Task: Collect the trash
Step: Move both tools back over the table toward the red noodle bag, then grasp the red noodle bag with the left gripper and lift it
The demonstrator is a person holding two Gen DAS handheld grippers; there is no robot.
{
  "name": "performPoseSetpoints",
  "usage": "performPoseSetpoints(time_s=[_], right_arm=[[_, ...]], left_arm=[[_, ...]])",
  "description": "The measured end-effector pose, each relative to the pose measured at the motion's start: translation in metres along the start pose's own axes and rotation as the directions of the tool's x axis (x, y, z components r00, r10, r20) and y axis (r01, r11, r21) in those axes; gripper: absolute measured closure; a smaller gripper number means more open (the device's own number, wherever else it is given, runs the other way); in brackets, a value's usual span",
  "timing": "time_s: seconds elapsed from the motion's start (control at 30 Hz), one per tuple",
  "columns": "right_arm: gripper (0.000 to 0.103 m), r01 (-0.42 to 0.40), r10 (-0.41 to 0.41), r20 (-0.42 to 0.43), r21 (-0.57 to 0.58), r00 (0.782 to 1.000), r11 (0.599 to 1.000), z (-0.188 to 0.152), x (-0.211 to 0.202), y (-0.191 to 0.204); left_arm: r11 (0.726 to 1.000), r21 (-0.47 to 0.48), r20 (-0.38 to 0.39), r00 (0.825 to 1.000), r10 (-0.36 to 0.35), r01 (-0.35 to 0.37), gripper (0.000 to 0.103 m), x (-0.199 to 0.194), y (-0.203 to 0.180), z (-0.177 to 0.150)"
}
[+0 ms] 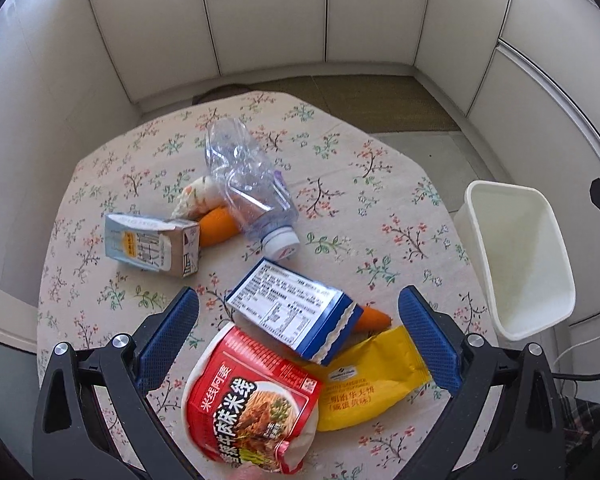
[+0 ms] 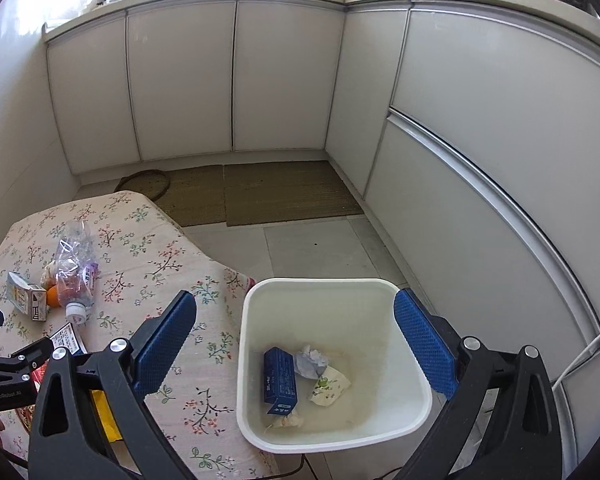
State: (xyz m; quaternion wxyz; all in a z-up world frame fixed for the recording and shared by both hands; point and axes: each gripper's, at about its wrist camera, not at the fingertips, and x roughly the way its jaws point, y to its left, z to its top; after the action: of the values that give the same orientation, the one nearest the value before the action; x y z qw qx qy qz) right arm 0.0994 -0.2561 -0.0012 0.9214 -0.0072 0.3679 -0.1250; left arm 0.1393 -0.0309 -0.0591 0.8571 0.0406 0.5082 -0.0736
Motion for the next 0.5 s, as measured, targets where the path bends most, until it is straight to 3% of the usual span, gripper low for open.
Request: performPoseSetpoints(time_s=[0.2, 0.37, 0.5], right_arm=[[0.007, -0.057, 0.057, -0.048, -0.003, 0.997, 0.998, 0.001, 0.01, 0.023], [0.007, -0.089, 0.087, -0.064, -0.022, 0.994, 0.996, 0.0, 0.013, 0.042], [0.007, -0.11, 0.106, -0.08, -0.043, 0.991, 0.993, -0.001, 0.015, 0.059]], left_arm=[[0.999, -0.034, -0.107, 0.993, -0.044, 0.041, 0.007, 0.007, 0.037, -0.018], [0.992, -0.039, -0.18, 0.976, -0.124, 0.119, 0.007, 0.009, 0.056, -0.034], [0.997, 0.003, -0.218, 0.973, -0.08, 0.083, 0.007, 0.016, 0.06, -0.05]])
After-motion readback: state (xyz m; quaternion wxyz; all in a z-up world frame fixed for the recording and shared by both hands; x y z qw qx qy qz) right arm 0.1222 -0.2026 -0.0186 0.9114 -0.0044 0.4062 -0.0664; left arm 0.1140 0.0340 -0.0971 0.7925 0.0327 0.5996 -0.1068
